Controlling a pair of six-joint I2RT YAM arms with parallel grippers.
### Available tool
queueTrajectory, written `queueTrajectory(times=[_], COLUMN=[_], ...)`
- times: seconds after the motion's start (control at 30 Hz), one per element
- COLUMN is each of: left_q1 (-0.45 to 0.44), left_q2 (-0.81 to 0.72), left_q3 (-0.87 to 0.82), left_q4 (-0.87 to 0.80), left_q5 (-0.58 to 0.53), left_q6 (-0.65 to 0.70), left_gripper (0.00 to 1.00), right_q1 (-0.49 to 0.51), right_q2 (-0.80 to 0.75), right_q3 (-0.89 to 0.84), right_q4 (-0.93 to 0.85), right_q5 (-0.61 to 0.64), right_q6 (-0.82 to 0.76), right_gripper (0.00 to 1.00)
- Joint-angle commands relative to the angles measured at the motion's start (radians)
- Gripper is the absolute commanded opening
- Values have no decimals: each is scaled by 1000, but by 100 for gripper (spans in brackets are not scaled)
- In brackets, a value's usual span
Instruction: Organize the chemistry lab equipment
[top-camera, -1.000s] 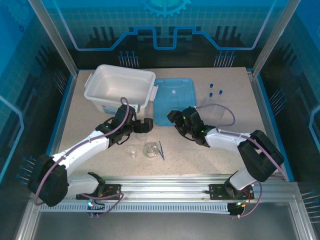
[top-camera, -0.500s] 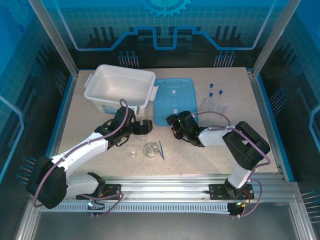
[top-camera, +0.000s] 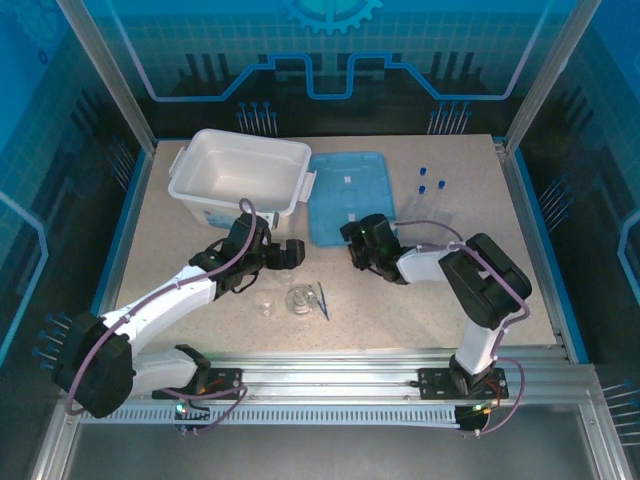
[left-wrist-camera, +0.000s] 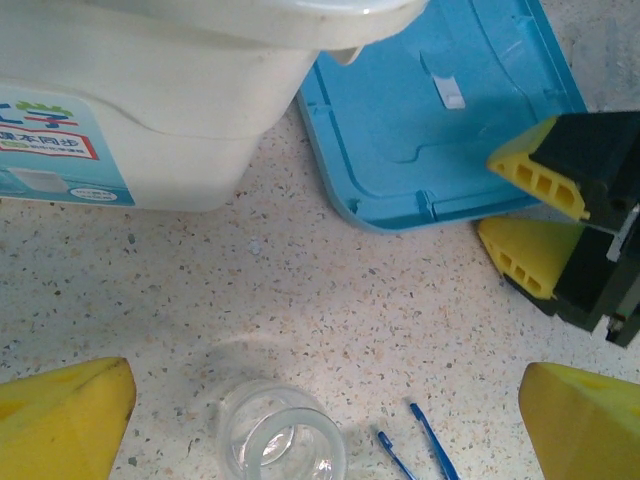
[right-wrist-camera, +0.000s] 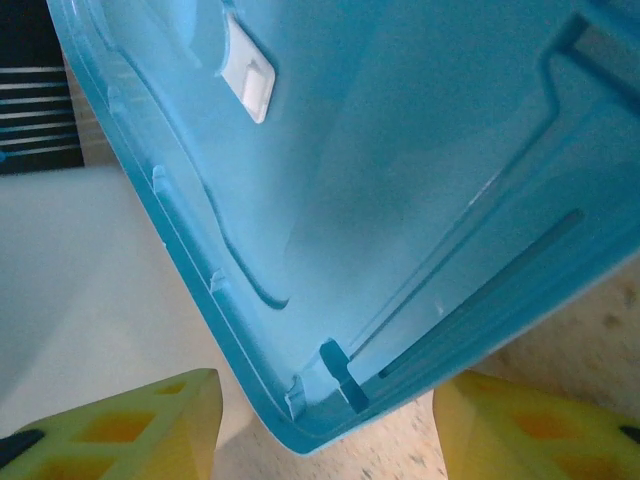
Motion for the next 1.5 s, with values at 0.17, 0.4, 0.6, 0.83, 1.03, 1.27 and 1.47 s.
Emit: queueTrajectory(times=[0.17, 0.4, 0.6, 0.83, 1.03, 1.27, 1.47], left_q1=[16, 17, 17, 17, 17, 17, 17], left_q2=[-6, -17, -24, -28, -26, -24, -20], left_q3=[-8, -10, -11, -9, 0, 4, 4], left_q4=[19, 11, 6, 0, -7, -11, -11], left_q5=[29, 33, 33, 37, 47, 52, 51], left_q6=[3, 2, 2, 0, -2, -5, -5], left_gripper=[99, 99, 99, 99, 99, 99, 99], right_q1=[-86, -122, -134, -157, -157, -155, -141], right_q2=[131, 225, 257, 281, 294, 269, 227], right_q3=[130, 230, 287, 340, 381, 399, 394], right_q4=[82, 106, 96, 94, 95, 61, 19], right_q5=[30, 30, 55, 87, 102, 125, 152], right_q6=[3, 8, 18, 29, 46, 23, -18], right_gripper=[57, 57, 56, 56, 54, 45, 35])
